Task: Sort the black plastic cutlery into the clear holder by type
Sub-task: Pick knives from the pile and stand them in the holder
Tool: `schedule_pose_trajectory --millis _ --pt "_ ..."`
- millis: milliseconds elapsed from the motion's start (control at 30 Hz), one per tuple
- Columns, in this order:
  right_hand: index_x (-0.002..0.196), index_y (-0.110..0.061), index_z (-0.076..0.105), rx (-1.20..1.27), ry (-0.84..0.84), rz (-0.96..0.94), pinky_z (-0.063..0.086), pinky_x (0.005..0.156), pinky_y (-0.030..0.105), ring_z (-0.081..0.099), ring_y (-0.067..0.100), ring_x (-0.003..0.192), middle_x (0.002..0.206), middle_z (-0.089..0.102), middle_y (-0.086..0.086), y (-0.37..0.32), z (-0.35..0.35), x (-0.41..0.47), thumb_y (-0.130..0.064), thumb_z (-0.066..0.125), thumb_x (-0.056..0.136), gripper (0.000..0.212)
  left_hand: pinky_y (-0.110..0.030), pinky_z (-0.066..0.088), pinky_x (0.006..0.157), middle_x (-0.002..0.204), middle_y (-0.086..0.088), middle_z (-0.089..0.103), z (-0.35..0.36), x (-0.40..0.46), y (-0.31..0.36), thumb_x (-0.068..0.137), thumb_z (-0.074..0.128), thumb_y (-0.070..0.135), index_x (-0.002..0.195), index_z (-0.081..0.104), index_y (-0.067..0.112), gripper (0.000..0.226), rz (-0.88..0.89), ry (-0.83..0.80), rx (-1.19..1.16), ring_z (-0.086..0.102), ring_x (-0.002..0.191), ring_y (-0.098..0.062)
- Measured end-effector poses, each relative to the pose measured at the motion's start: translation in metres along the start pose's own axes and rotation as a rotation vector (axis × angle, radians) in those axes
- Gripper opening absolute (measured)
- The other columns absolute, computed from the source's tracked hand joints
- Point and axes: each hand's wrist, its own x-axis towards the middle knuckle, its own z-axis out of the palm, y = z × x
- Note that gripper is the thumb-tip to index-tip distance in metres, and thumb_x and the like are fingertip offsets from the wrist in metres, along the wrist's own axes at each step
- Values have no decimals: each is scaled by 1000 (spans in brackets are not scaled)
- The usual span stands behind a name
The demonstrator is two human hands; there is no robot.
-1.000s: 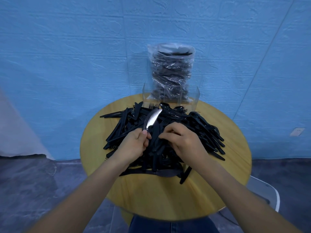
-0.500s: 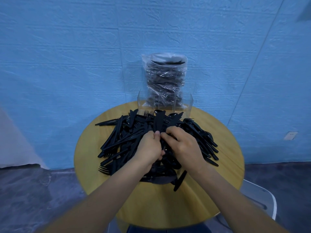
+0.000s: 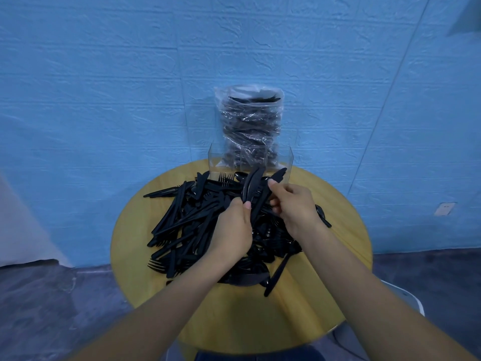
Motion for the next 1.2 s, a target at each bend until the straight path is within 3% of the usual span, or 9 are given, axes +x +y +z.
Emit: schedule_pose_trajectory --millis 133,333,567,767,867,967,1200 --pt "70 -9 47 119 -9 44 37 41 16 42 9 49 62 45 3 -4 0 2 -6 57 93 25 -23 36 47 65 -1 47 -1 -1 -1 103 26 28 72 33 20 33 38 -33 38 43 52 -12" --pt "78 -11 59 212 -157 -57 38 46 15 44 6 51 63 53 -2 -9 -11 -6 -3 54 93 18 -27 51 53 73 -10 59 -6 0 -1 103 28 27 83 45 12 31 -114 -170 -334 61 52 -13" --pt "87 -10 65 188 -184 -138 44 51 14 50 2 50 62 61 -6 -10 -15 -12 -2 57 91 13 -28 55 59 75 -7 65 -4 0 7 103 29 27 89 51 15 28 -118 -221 -466 67 63 -18" --pt "93 -9 63 148 -123 -190 46 55 15 52 3 51 66 60 -2 -8 -12 -12 -2 60 89 8 -23 52 56 72 -3 62 -4 -2 10 103 29 26 87 50 16 28 -51 -217 -440 60 56 -9" --pt "92 -11 56 154 -99 -198 47 55 17 53 5 51 59 57 -4 -7 -11 -13 -1 62 87 13 -21 48 54 72 -2 59 -4 -4 10 103 30 25 88 49 10 28 -40 -241 -438 54 55 -7" --pt "96 -7 56 153 -87 -190 48 56 19 54 7 54 69 58 0 -6 -12 -13 0 64 86 15 -21 46 54 73 0 56 -2 -6 8 102 31 25 87 48 11 27 -56 -258 -453 52 56 -7" --pt "90 -8 57 151 -129 -119 50 56 19 57 8 52 67 59 2 -5 -15 -12 0 64 86 12 -20 43 55 78 2 54 2 -8 4 103 29 24 90 49 17 24 -17 -278 -477 48 59 -6"
